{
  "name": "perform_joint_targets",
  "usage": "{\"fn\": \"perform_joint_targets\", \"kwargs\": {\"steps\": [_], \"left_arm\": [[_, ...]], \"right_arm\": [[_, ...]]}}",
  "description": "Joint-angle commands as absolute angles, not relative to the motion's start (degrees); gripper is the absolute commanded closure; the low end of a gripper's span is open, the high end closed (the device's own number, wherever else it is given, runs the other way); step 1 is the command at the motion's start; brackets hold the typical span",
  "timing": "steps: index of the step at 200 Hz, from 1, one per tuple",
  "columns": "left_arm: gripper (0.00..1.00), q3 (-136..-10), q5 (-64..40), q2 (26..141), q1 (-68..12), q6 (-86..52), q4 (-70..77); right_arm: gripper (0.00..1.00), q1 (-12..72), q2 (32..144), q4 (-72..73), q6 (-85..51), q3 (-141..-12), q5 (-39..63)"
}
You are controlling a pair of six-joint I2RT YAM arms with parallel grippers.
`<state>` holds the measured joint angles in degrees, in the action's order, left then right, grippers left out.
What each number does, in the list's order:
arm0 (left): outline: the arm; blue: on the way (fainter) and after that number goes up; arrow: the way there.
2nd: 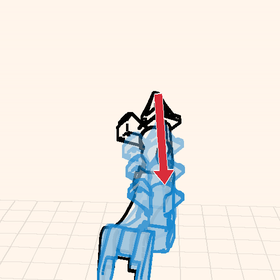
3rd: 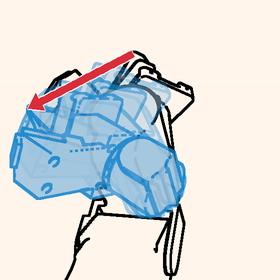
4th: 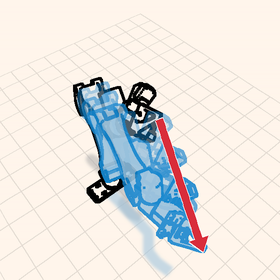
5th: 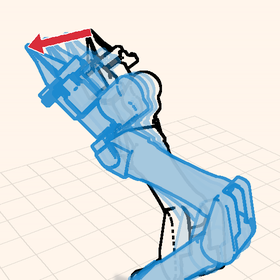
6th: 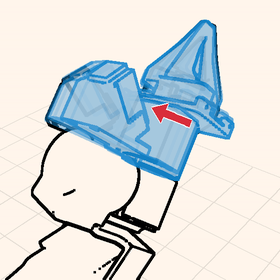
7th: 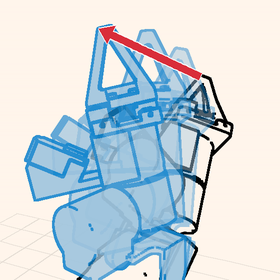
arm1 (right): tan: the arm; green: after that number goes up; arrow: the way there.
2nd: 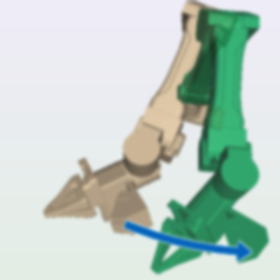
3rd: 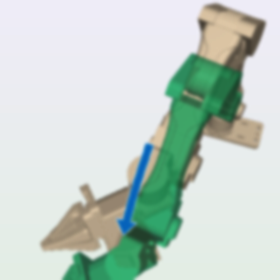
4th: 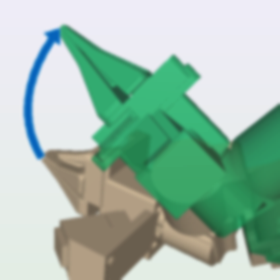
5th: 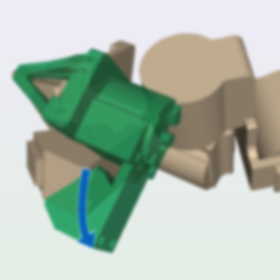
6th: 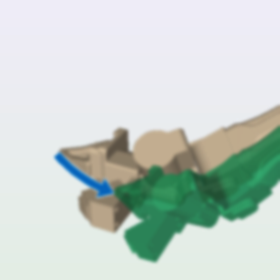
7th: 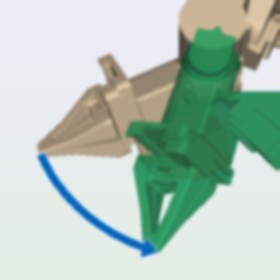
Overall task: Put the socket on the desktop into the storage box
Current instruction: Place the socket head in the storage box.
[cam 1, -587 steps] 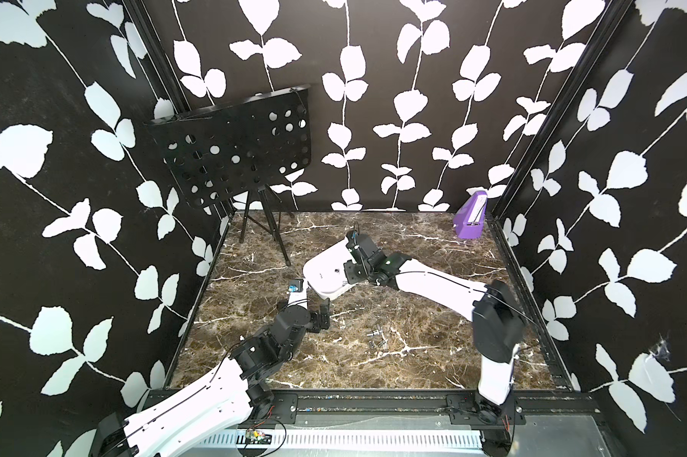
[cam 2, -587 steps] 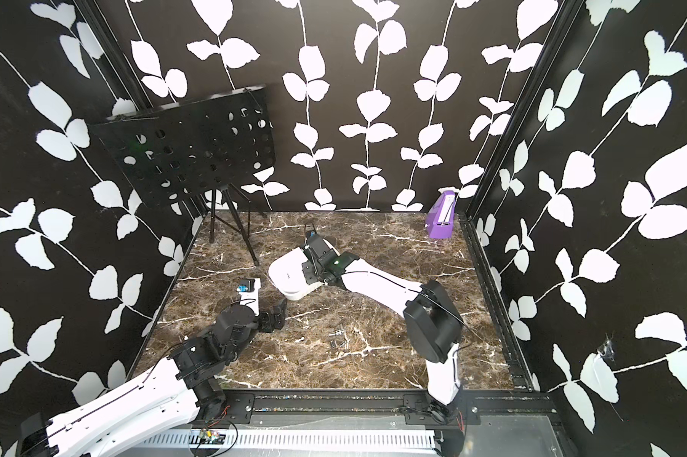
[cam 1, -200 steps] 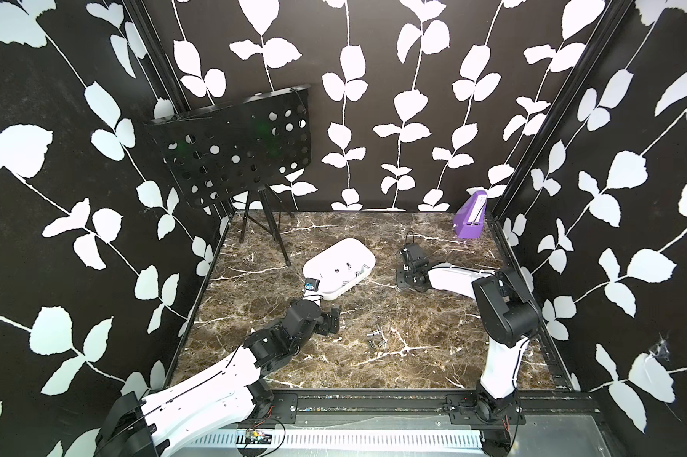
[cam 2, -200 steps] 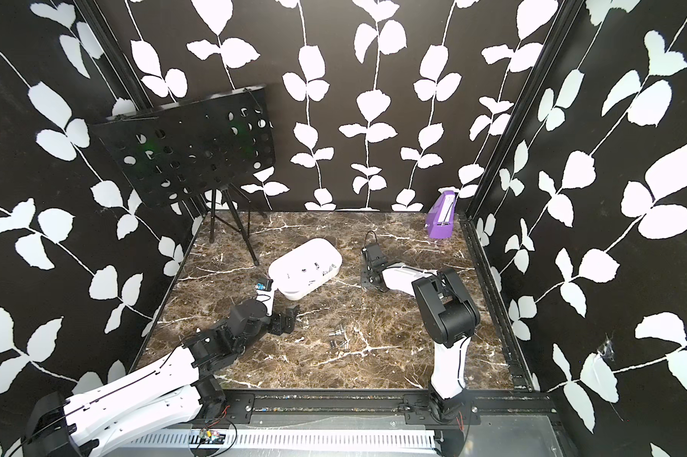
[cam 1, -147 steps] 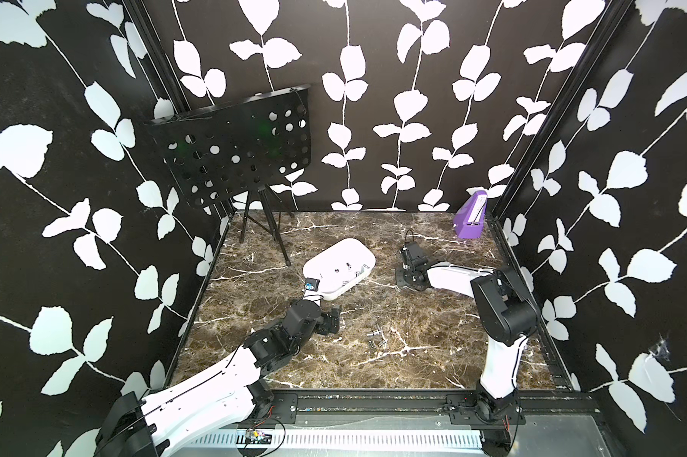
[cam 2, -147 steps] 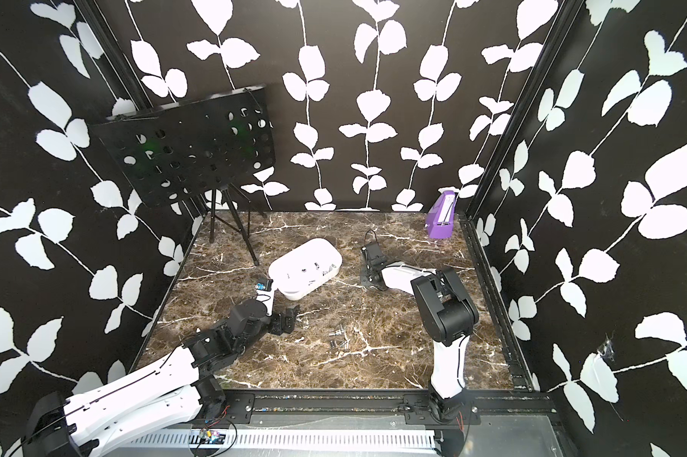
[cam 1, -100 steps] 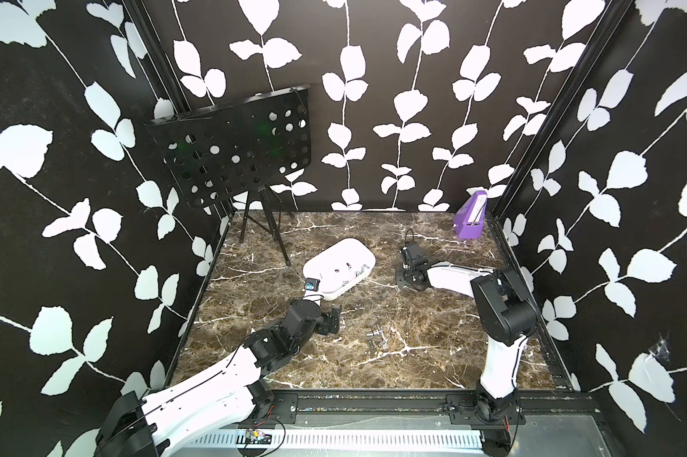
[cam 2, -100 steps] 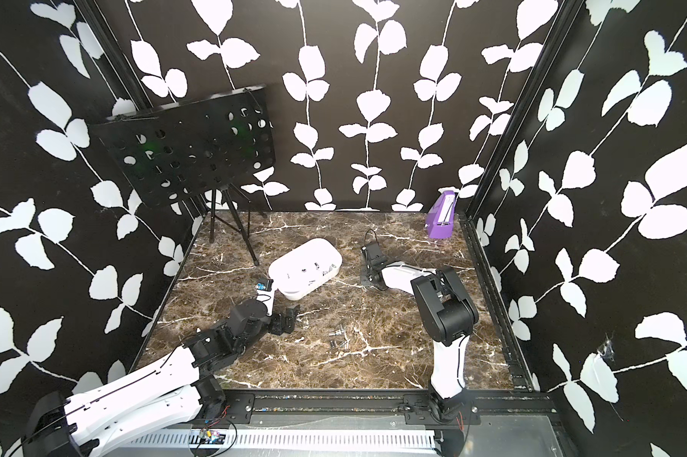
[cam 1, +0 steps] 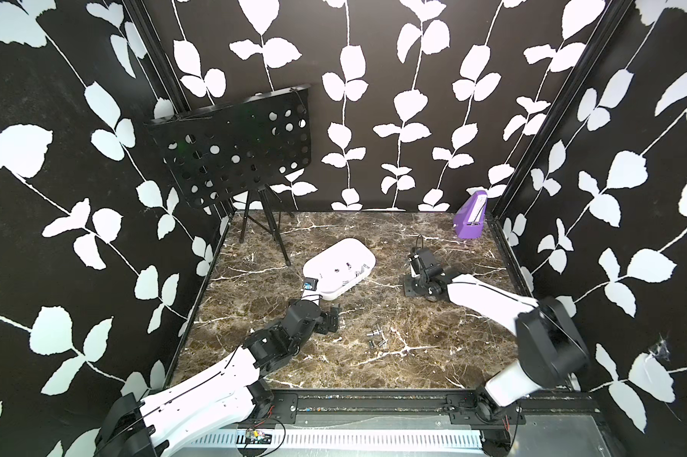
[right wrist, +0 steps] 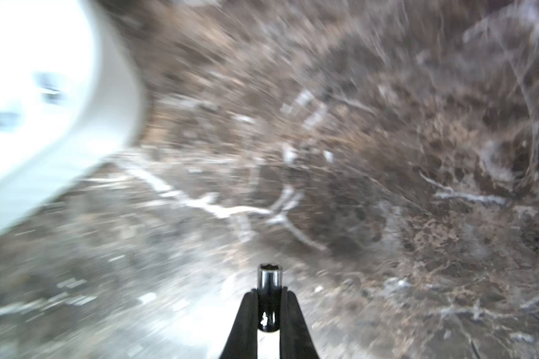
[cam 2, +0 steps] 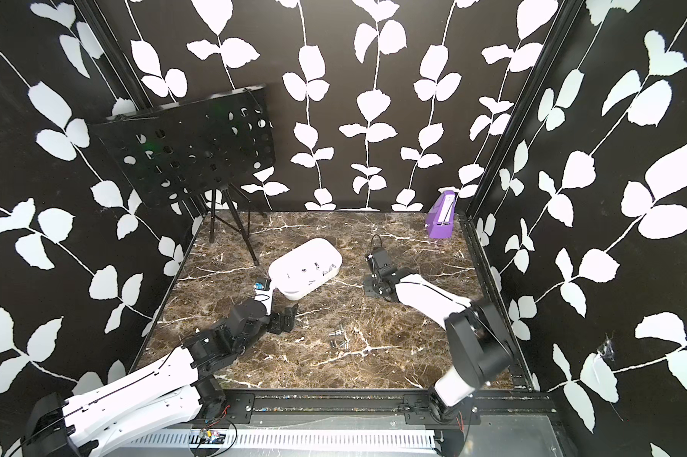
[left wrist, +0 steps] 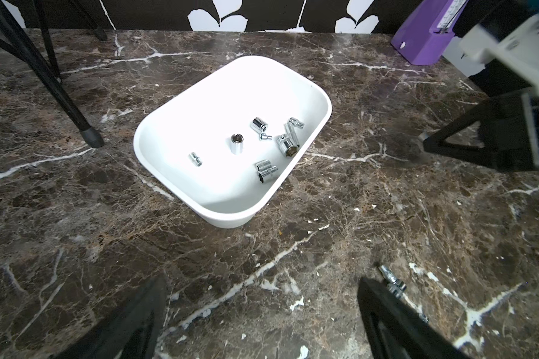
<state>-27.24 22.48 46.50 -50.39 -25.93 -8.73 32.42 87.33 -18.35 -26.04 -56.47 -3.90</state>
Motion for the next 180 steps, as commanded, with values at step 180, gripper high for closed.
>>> {"fn": "perform_joint_targets", "kwargs": {"steps": [180], "left_arm": [[0.03,-25.7,26.9,41.7,-50.4,-27.6,-9.6]], "right_arm": [[0.8,44.9,128.1,-34.8,-27.3,-113.4,-4.3]]}}
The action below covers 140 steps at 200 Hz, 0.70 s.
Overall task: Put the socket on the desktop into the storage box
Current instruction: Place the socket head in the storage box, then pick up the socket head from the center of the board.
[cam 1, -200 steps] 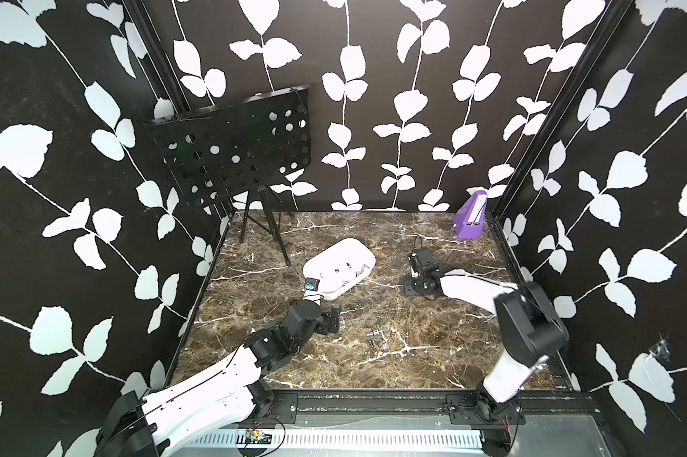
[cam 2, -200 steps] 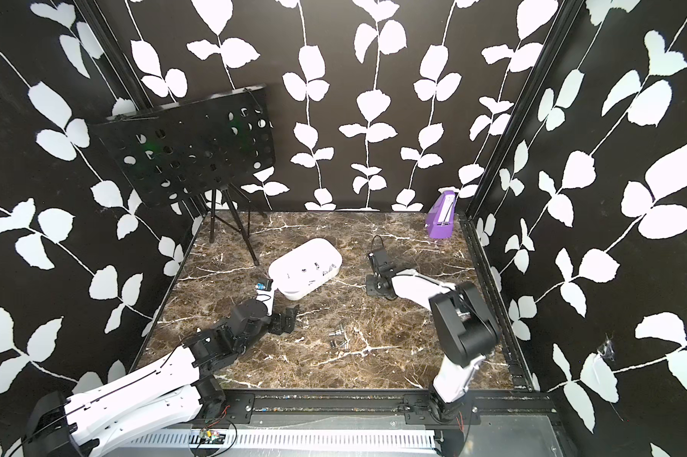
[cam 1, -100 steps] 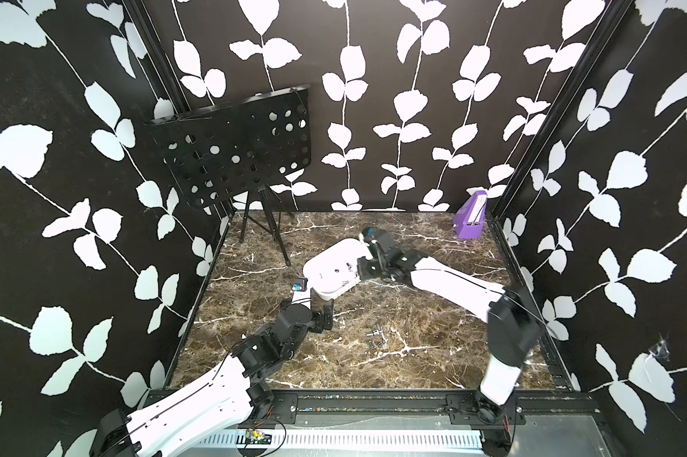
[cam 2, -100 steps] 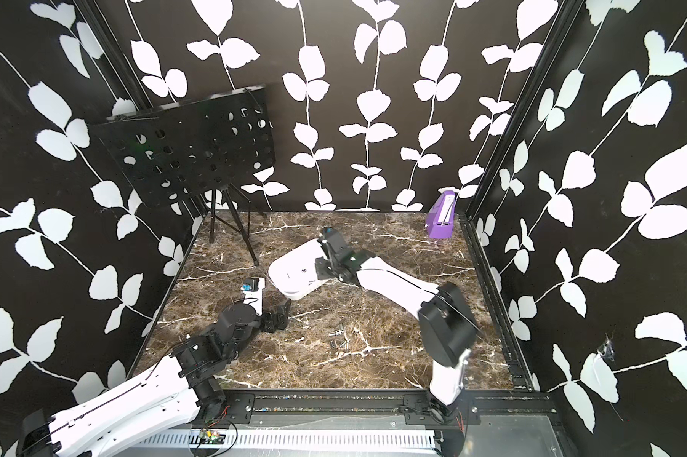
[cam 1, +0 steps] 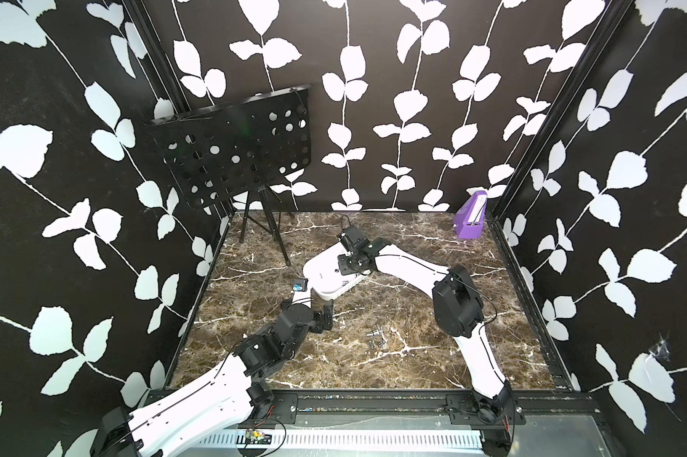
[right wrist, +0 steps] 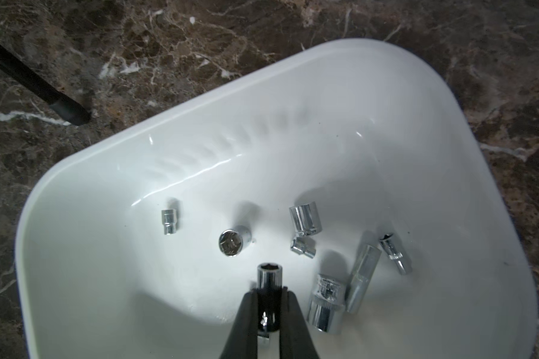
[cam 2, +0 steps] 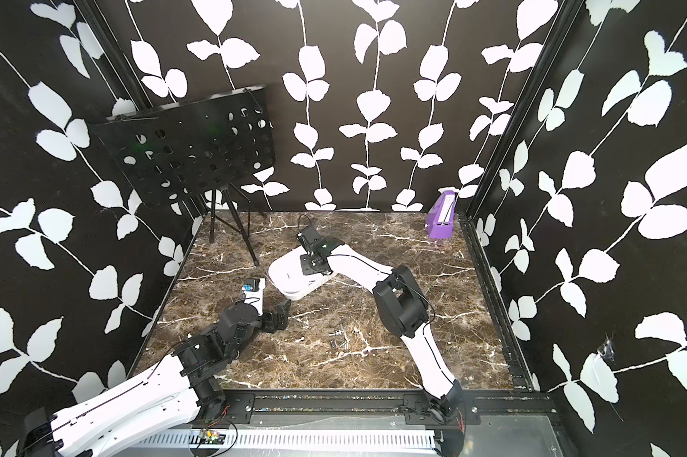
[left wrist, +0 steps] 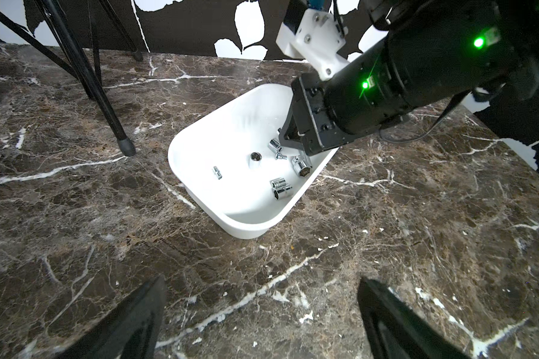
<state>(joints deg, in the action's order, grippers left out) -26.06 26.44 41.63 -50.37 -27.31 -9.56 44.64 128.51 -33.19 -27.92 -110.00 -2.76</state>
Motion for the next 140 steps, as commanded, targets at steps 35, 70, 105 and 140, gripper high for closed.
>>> {"fn": "perform_joint_targets", "kwargs": {"steps": [35,70,105,140], "left_arm": [[0.03,-25.8,26.6,41.6,-50.4,-27.6,-9.8],[0.03,-25.7,25.0,42.0,-50.4,-27.4,-9.0],[0.05,-26.7,19.0,44.2,-50.5,-26.0,-7.5],[0.06,-27.7,10.0,48.4,-50.5,-24.0,-4.1]], "right_arm": [[0.61,44.9,125.7,-34.6,-26.8,-112.5,-3.9],[0.6,45.4,118.4,-34.0,-26.2,-106.1,-4.9],[0.59,47.1,98.9,-28.1,-26.4,-83.6,-9.4],[0.58,50.0,76.7,-25.8,-29.9,-59.8,-14.3]]}}
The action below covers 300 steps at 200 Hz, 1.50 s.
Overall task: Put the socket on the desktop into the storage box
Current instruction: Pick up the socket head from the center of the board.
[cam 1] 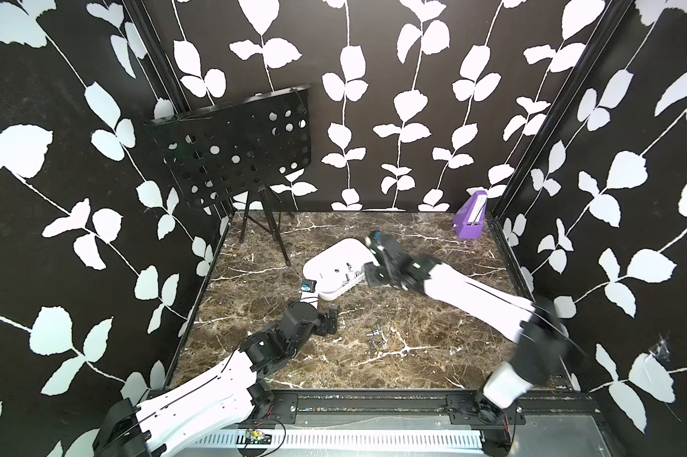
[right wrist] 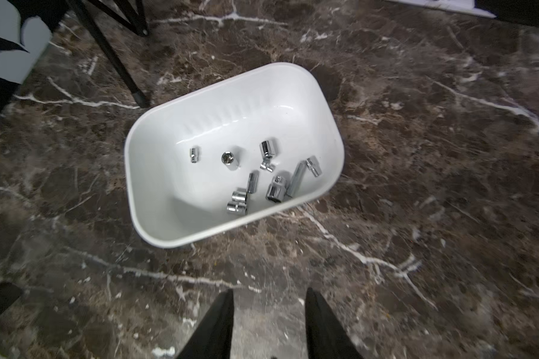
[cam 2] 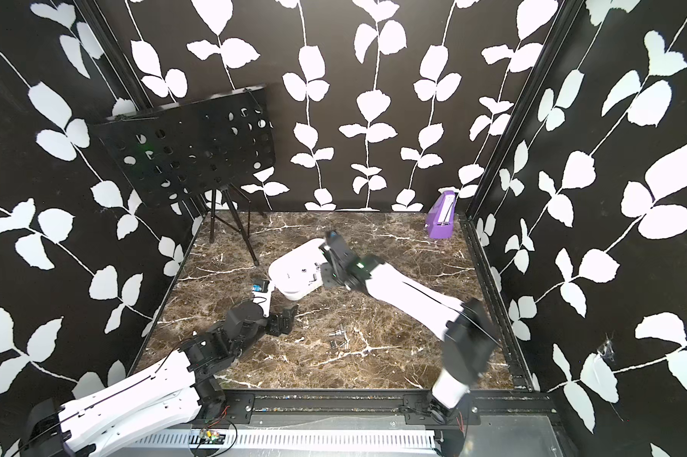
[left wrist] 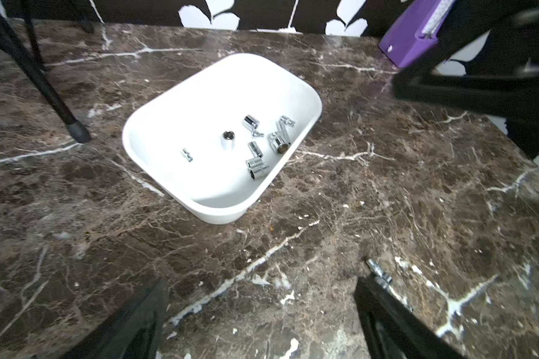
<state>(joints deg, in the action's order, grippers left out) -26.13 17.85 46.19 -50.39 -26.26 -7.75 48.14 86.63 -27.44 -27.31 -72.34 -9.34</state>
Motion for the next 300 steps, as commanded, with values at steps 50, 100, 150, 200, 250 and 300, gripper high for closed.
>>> {"fn": "perform_joint_targets", "kwargs": {"steps": [50,100,150,200,250,300], "left_arm": [[0.08,-30.7,1.6,56.8,-50.7,-22.7,-2.6],[0.08,-34.5,-2.5,63.9,-50.6,-22.2,-5.2],[0.09,-37.4,-3.5,69.4,-50.6,-22.7,-8.1],[0.12,-37.6,-2.1,69.9,-50.6,-23.1,-8.5],[0.13,-37.6,-1.6,69.9,-50.6,-23.1,-8.8],[0.13,-37.7,-1.3,69.8,-50.6,-23.1,-8.9]], "right_arm": [[0.52,60.4,54.8,-27.0,-37.9,-38.3,-19.3],[0.49,74.0,57.8,-23.3,-44.0,-32.1,-27.1],[0.45,78.3,70.5,-16.9,-46.1,-33.1,-29.7],[0.38,78.3,78.6,-12.2,-47.1,-33.9,-30.1],[0.38,77.9,83.8,-11.6,-47.8,-35.6,-30.7],[0.41,76.3,85.5,-7.6,-48.5,-34.3,-28.6]]}}
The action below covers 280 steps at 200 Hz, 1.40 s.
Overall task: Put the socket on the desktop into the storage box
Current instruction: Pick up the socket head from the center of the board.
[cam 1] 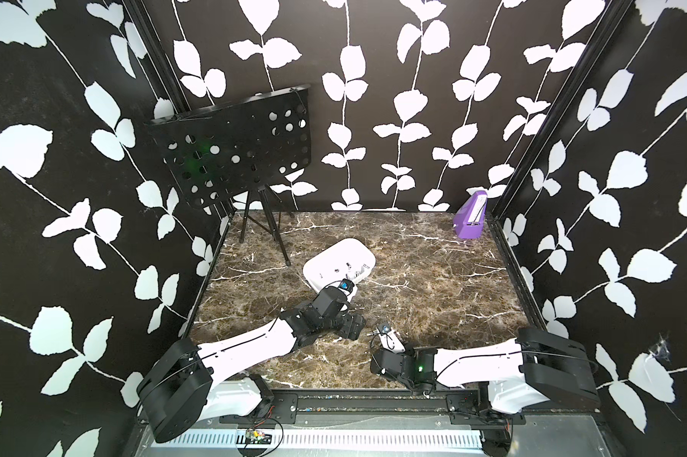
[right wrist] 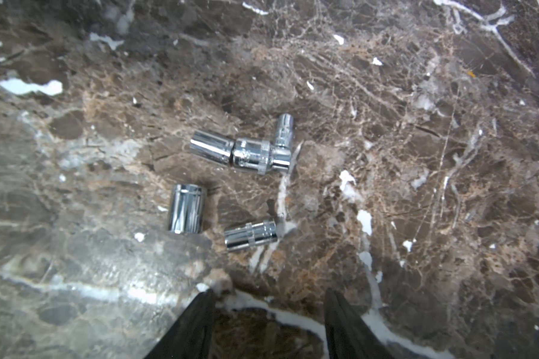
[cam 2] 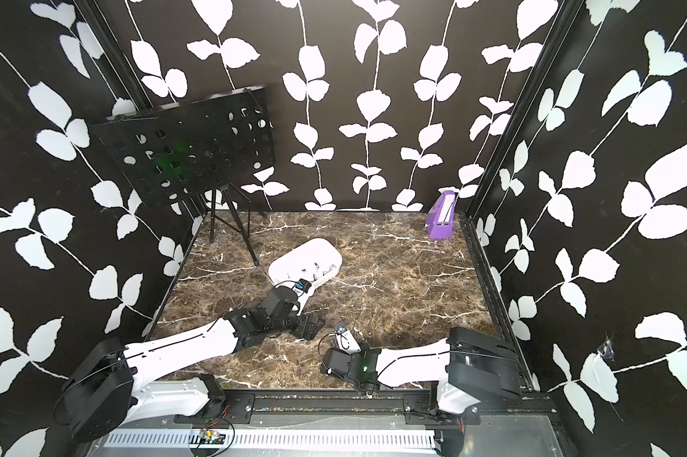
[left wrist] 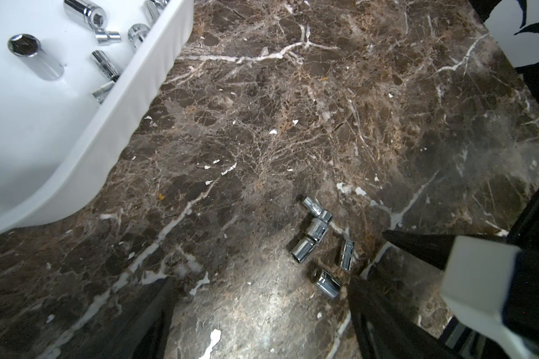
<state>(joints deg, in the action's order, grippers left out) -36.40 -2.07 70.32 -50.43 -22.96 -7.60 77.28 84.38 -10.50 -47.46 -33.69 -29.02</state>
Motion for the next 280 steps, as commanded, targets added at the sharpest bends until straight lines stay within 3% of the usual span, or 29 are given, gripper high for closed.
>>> {"fn": "perform_joint_targets", "kwargs": {"steps": [1,280], "left_arm": [[0.13,-37.7,-1.3,69.8,-50.6,-23.1,-8.9],[0.13,-37.6,-0.4,69.8,-50.7,-23.3,-9.1]], "right_arm": [[0.41,76.3,85.6,-7.5,-48.5,-34.3,-28.5],[0.71,71.1,88.7,-1.0,-50.8,-30.5,-22.2]]}}
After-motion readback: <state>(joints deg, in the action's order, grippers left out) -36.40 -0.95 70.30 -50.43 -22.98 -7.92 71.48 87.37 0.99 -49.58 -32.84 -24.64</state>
